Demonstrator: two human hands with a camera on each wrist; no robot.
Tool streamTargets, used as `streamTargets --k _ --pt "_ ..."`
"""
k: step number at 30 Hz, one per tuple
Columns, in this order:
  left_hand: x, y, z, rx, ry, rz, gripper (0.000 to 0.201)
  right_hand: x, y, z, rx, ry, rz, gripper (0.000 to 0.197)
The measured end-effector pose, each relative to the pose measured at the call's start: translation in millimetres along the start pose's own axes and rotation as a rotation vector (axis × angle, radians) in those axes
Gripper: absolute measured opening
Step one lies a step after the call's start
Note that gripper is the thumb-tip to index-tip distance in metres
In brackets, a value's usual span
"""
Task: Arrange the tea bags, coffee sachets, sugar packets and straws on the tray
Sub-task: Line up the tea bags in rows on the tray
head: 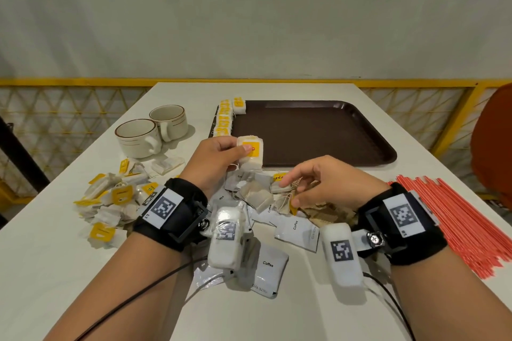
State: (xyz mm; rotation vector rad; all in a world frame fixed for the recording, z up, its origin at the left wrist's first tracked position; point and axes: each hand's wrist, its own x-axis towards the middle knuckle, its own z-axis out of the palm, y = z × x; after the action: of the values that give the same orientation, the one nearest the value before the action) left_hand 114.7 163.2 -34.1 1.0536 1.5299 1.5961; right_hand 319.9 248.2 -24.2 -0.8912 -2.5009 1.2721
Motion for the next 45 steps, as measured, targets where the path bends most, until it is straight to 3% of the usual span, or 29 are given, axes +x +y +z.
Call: streamTargets --k 3,6,11,13,18,23,27,30,33,35,41,45 --pt "0.4 -0.3 0.4 0.002 -0.008 -0.022 0.009 1.3 -0.5 5.0 -0.02 -0.043 -0.037 0.029" --pt "0.9 -0.5 -0.2 0.018 -0.016 -0.039 0.01 0.6 -6.1 5.3 0.023 0.015 -0.103 0.021" --pt "-3.7 2.4 0.9 0.029 -0.012 0.023 0.009 2.9 -30.6 2.6 0.392 0.093 -0.308 0.026" --pt "-3.3 2.3 0.2 0.025 -0.035 0.034 0.012 10.8 -40.6 4.4 0.406 0.134 -0.328 0.027" --pt "-6.8 7.2 1.8 0.021 -0.111 0.029 0.015 31.8 -42.2 13.8 0.34 0.348 -0.252 0.036" --pt "-5.6 7.4 0.1 0.009 -0.115 0.027 0.033 37.9 -38.2 17.5 0.419 0.345 -0.179 0.034" --pt "-6.5 10.1 -3.6 0.033 -0.094 0.076 0.008 42.6 -38.3 15.7 0.458 0.327 -0.139 0.027" --pt "2.0 7.9 -18.5 0.047 0.023 0.1 0.003 45.6 -37.6 13.1 0.19 0.225 -0.057 0.019" --pt "8.4 4.8 -29.8 0.034 0.113 0.1 0.004 46.9 -38.3 19.1 -0.228 0.022 0.011 0.028" --pt "8.7 3.9 -29.9 0.025 0.128 0.105 0.004 47.9 -38.4 28.2 -0.353 -0.023 0.011 0.034" --pt "6.5 3.2 -24.3 0.018 0.142 0.113 0.01 51.4 -38.3 34.8 -0.36 0.022 -0.035 0.039" --pt "6.5 1.9 -20.3 -0.001 0.169 0.11 0.013 48.5 -43.4 16.6 -0.157 0.175 -0.05 0.036"
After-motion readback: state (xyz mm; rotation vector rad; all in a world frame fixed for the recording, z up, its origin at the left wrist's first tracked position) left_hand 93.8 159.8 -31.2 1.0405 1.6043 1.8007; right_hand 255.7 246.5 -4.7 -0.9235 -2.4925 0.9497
